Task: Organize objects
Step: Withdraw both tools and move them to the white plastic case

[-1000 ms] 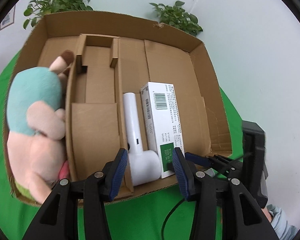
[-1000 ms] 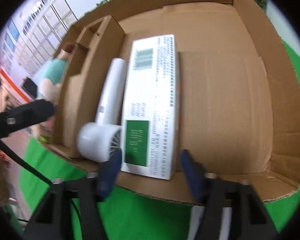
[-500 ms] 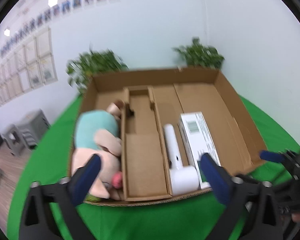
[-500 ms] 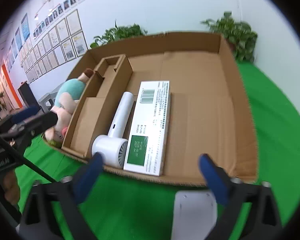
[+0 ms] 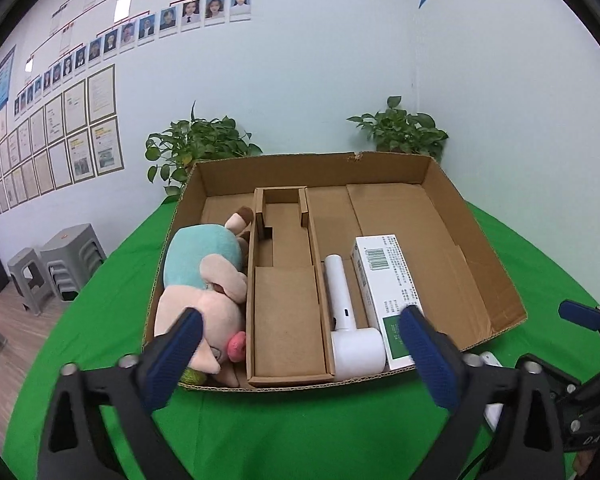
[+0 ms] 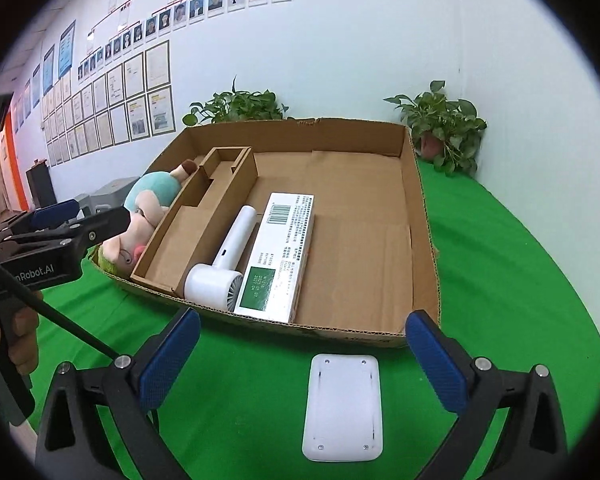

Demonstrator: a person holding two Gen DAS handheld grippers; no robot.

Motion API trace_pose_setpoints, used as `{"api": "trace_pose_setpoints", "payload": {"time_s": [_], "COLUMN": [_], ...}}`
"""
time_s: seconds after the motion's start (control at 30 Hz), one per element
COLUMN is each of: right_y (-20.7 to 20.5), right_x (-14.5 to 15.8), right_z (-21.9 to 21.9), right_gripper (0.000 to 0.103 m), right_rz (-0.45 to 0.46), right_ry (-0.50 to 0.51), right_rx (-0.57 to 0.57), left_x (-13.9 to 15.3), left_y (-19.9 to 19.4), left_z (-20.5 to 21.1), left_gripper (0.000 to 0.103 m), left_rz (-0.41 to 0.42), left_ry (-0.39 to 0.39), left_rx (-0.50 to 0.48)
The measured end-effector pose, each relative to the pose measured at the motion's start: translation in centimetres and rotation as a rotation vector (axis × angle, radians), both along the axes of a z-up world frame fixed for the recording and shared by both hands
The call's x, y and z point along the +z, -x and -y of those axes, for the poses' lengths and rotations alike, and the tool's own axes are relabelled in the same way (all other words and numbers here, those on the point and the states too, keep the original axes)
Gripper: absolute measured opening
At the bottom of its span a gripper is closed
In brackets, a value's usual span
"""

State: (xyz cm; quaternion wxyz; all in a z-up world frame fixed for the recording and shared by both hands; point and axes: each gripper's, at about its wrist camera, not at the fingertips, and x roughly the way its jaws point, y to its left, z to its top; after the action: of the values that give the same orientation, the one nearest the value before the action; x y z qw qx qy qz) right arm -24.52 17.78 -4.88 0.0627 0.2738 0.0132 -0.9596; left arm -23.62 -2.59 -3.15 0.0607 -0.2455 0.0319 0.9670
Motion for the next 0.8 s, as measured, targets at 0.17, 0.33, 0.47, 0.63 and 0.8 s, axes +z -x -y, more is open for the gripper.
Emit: {"api": "trace_pose_setpoints", "payload": {"time_s": [0.17, 0.33, 0.47, 0.63, 0.8], "right_y": [0.3, 0.2, -0.1, -0.6, -1.3], "right_x": [0.2, 0.3, 0.7, 0.8, 0.4], "right_z": [-0.7, -0.4, -0.2, -0.3, -0.3], "right_gripper": [0.025, 0.023, 0.102, 0.103, 0.103], "right_rz": [0.001, 0.003, -0.037, -0.049, -0.041], "right_ry": [0.007, 0.002, 0.021, 0.055, 0.07], "right_rx": [-0.021, 0.012, 0.048, 0.075, 0.128], "left_x": [-0.2, 0.3, 0.8, 0.4, 0.2], "left_y": [0.2, -0.5, -1.2, -0.9, -0.6], "left_z": [0.1, 0.3, 1.0, 1.1, 1.3], "left_gripper": [0.0, 0.032, 0.102, 0.102, 0.102], "left_rz": [0.059, 0.014, -0.05, -0.006, 0.026], "left_ry": [-0.003, 0.013, -0.035, -0.047, -0.079], "left_rx": [-0.017, 0.052, 0.074, 0.062, 0.033]}}
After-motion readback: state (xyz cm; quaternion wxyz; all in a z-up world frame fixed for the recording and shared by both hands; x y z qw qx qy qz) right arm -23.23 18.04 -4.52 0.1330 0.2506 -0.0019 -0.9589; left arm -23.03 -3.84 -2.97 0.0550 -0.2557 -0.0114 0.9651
